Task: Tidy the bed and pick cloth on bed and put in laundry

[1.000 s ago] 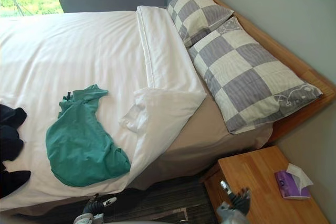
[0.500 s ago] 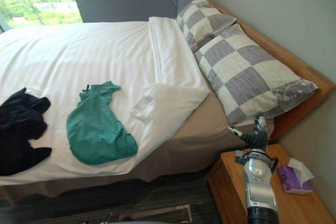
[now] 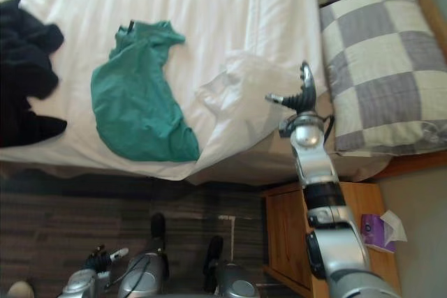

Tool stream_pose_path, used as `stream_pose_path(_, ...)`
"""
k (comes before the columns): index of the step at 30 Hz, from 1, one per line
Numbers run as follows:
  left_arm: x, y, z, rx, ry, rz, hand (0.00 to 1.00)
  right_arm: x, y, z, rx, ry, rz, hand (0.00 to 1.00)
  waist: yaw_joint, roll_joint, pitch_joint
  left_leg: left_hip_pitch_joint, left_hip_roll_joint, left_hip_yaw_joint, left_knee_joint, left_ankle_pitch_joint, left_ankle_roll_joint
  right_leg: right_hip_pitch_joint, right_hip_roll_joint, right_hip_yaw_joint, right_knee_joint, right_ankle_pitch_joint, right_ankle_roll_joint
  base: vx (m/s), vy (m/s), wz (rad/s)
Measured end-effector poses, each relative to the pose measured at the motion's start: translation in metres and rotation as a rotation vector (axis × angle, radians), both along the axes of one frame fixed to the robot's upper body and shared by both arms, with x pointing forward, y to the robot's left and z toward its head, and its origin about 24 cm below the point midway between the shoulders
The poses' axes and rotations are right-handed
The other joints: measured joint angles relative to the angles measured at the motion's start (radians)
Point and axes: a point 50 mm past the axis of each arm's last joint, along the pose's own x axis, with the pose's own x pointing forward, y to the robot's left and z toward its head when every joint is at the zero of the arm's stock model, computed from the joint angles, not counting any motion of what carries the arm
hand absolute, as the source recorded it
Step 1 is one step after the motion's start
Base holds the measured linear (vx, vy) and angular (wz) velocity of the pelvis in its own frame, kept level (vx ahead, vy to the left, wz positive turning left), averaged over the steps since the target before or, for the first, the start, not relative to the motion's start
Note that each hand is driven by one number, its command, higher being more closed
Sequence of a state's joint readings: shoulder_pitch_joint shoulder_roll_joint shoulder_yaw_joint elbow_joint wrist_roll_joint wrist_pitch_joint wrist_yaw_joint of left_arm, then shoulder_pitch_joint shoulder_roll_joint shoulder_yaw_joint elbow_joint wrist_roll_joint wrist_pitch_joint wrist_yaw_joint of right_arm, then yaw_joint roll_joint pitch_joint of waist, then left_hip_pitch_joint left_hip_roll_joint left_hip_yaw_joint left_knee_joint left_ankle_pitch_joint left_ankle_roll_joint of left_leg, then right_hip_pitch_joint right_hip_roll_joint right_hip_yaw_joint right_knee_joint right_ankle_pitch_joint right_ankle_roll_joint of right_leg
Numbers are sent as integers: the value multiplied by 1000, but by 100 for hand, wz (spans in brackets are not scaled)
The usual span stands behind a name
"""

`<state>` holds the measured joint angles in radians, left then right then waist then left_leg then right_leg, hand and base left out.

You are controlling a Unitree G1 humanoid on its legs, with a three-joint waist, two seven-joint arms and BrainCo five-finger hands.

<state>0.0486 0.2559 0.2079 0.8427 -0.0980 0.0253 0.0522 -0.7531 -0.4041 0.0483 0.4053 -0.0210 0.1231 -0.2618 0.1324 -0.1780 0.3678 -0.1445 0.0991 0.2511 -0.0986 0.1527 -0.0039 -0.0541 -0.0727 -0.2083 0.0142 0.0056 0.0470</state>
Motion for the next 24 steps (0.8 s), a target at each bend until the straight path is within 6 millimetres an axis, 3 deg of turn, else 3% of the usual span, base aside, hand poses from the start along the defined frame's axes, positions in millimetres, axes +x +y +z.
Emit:
stream_pose_path(2,11,3,6,15,-38,-5,0,3,0,23,-27,-57,-3,0,7,-1,37,-25,4,-22,0,2,-4,-14,2,0,0,13,0,43,36,26)
stream_pose_path(6,23,8,14,39,-77,21,0,5,-7,45,-55,-103,-38,0,24,-11,69,-76,10,-43,0,4,-7,-61,8,1,6,27,-2,29,40,11)
stream_pose_path(12,38,11,24,64,-122,0,0,12,-9,59,-92,-63,-78,0,26,-9,81,-141,23,-58,2,10,-8,-131,20,0,23,45,-16,29,17,3)
stream_pose_path(15,56,11,33,90,-159,-28,0,13,-20,69,-148,-47,-139,0,25,-7,96,-229,34,-71,94,-13,2,-179,22,-1,41,45,-16,28,16,11)
stream_pose_path(18,68,5,38,92,-188,-35,0,15,-23,84,-218,-39,-156,0,25,11,116,-309,48,-76,199,-55,5,-224,25,-2,63,44,-18,-17,10,-7)
stream_pose_path(19,72,3,40,92,-196,-40,0,16,-25,90,-237,-37,-163,100,24,20,122,-338,51,-79,227,-65,6,-246,25,-2,74,40,-23,-48,13,-14)
stream_pose_path(21,84,-4,44,98,-214,-78,0,16,-32,100,-285,-12,-165,100,25,39,134,-388,52,-81,260,-72,8,-289,23,-4,91,27,-34,-67,10,-8)
stream_pose_path(24,91,-10,45,139,-199,-57,0,17,-36,98,-350,28,-150,100,22,50,141,-433,39,-79,282,-78,5,-325,8,-9,106,-23,-27,-82,-14,6)
